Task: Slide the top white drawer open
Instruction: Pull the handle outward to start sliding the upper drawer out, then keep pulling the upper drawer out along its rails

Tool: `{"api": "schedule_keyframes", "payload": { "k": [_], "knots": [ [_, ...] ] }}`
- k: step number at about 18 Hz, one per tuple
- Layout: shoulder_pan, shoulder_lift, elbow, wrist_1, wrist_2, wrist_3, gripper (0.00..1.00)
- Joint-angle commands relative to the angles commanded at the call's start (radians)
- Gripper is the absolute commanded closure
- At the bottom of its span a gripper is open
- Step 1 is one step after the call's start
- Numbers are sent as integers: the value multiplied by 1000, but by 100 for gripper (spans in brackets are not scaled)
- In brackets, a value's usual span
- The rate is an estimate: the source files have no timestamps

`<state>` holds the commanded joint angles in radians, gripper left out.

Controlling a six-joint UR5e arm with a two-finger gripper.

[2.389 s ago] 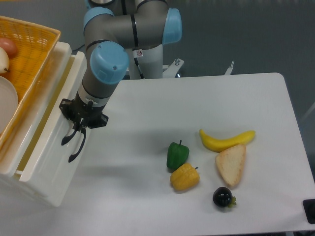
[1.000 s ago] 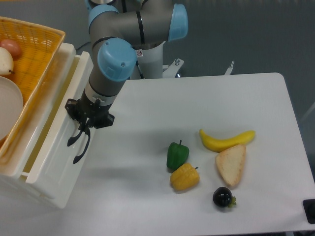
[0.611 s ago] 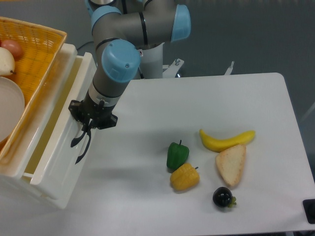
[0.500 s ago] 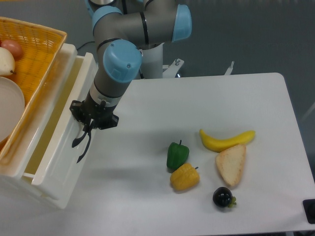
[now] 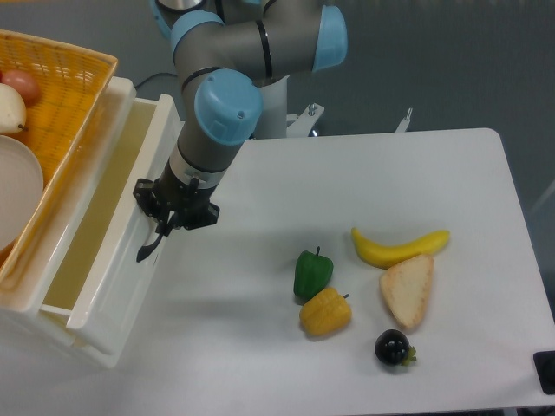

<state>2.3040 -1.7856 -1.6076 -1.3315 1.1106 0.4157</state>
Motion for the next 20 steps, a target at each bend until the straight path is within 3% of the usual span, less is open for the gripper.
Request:
{"api": "schedule_keyframes", "payload": {
  "k": [20],
  "knots": [
    [66, -26, 35, 6, 32, 15, 84]
  ]
}}
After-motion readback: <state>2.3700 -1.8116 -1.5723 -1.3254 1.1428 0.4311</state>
